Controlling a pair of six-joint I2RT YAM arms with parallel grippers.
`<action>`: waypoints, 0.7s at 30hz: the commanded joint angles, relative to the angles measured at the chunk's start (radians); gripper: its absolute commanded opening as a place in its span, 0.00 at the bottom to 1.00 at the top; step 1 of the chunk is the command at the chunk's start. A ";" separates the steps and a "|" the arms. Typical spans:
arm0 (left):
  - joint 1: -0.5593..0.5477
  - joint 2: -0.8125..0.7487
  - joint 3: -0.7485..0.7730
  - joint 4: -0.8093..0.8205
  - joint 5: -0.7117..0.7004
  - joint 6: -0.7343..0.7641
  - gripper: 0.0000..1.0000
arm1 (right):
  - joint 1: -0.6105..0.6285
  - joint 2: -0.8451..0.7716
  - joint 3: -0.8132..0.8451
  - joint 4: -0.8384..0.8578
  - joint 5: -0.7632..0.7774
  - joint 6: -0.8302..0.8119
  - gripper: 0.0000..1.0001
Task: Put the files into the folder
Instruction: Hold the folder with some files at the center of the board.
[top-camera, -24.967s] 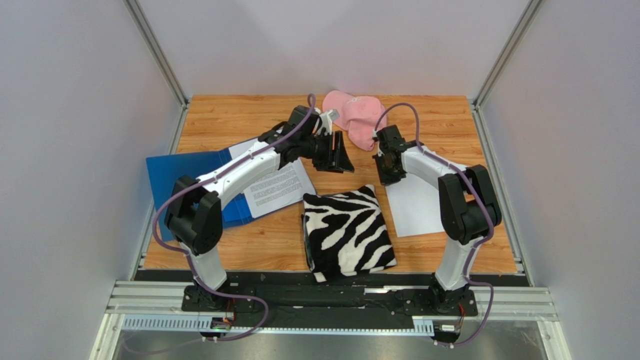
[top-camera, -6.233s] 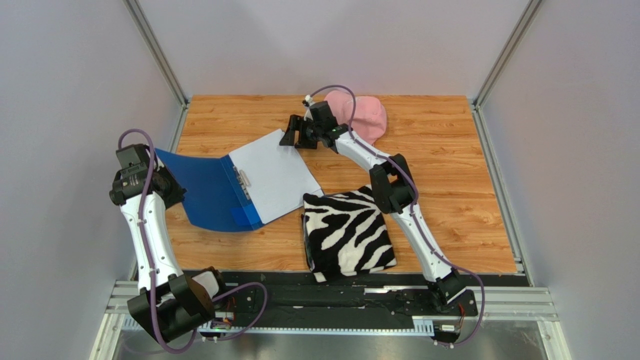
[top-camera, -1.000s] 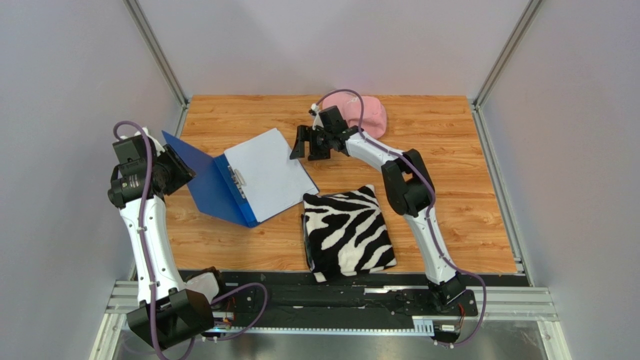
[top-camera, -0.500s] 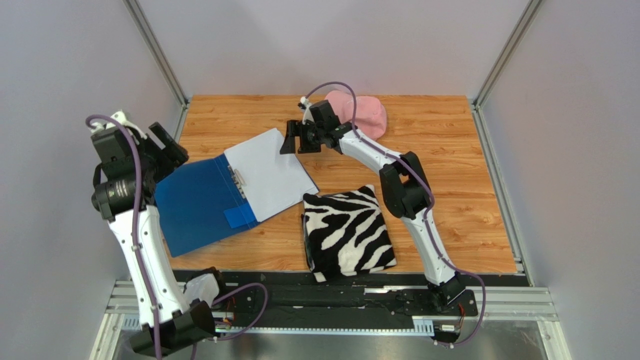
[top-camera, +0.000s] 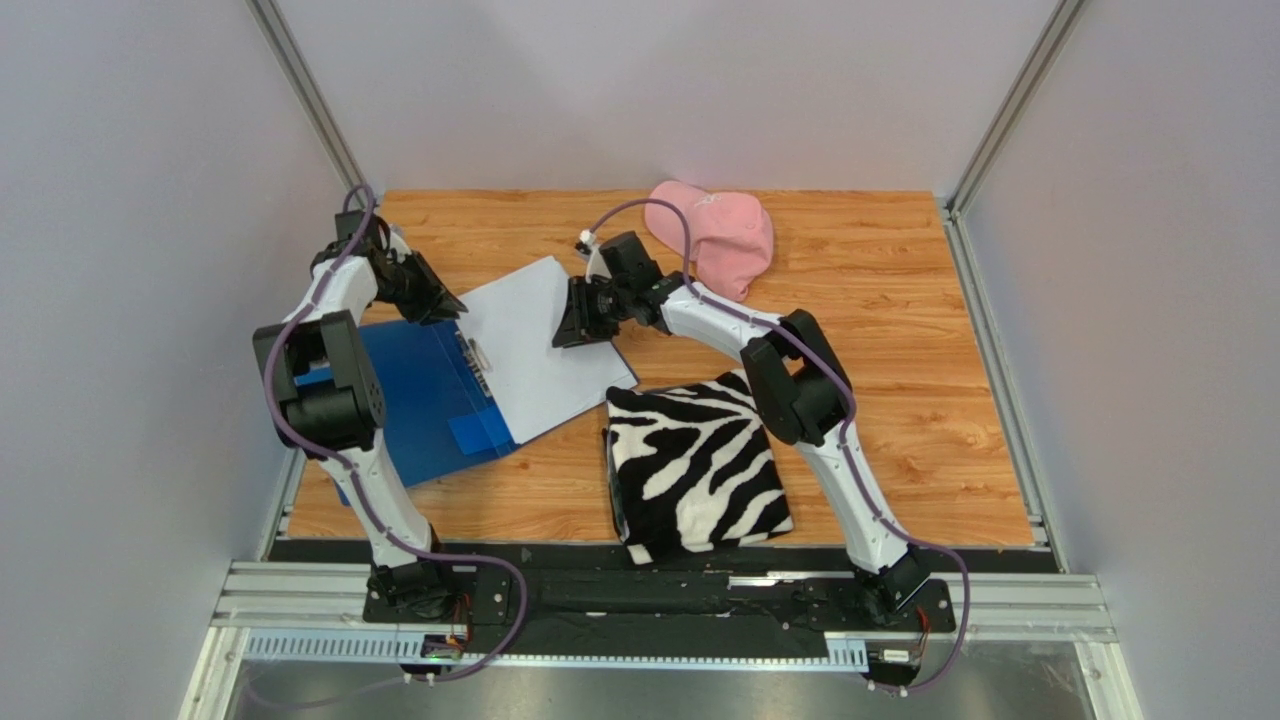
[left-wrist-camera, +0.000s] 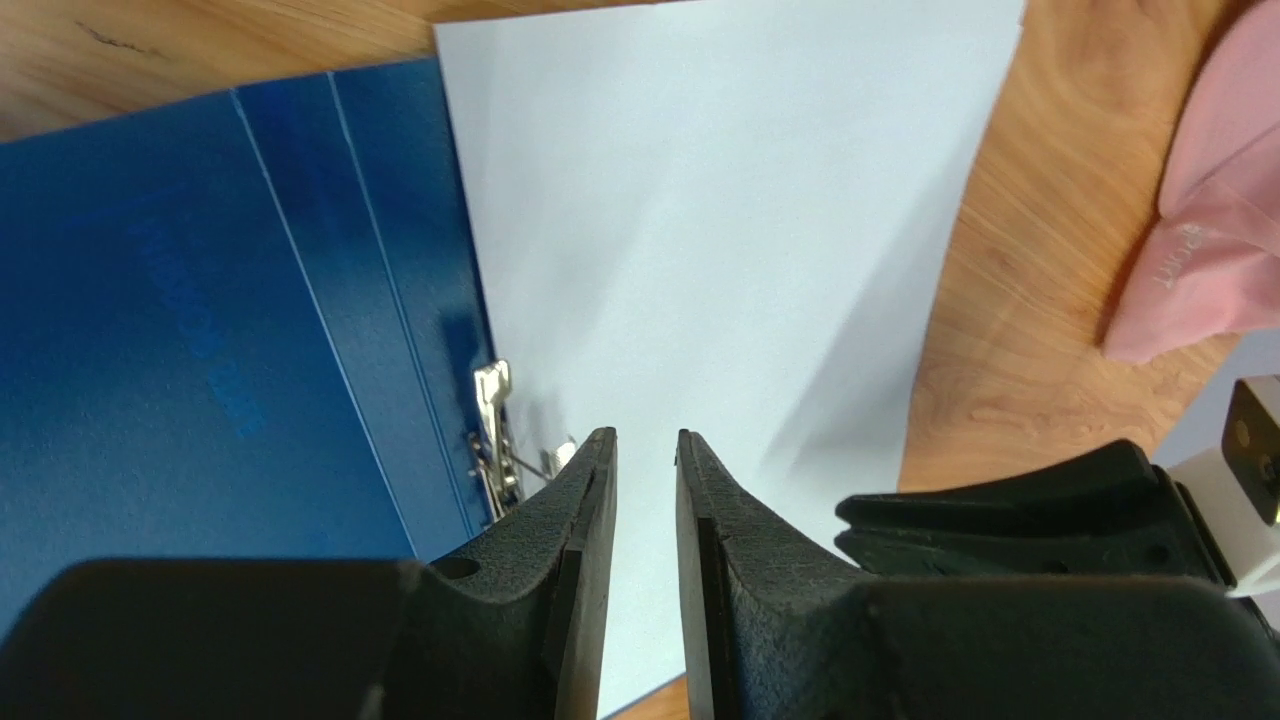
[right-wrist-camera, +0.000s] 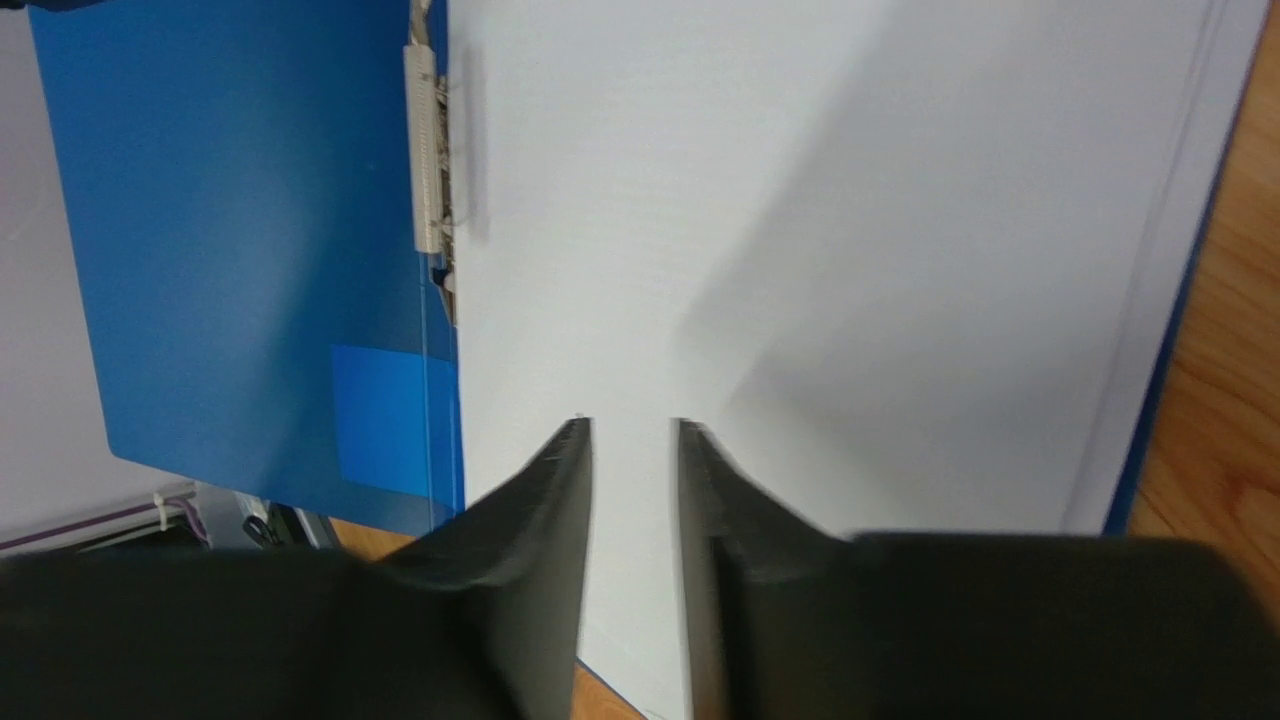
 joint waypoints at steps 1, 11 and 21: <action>0.002 0.017 0.064 0.075 -0.001 0.014 0.29 | -0.007 -0.021 -0.031 0.031 -0.010 -0.025 0.19; 0.000 0.084 0.102 0.039 -0.103 0.057 0.18 | -0.006 0.031 -0.025 -0.059 0.066 -0.079 0.00; -0.002 0.114 0.112 -0.003 -0.137 0.085 0.07 | 0.006 0.048 -0.025 -0.096 0.148 -0.097 0.00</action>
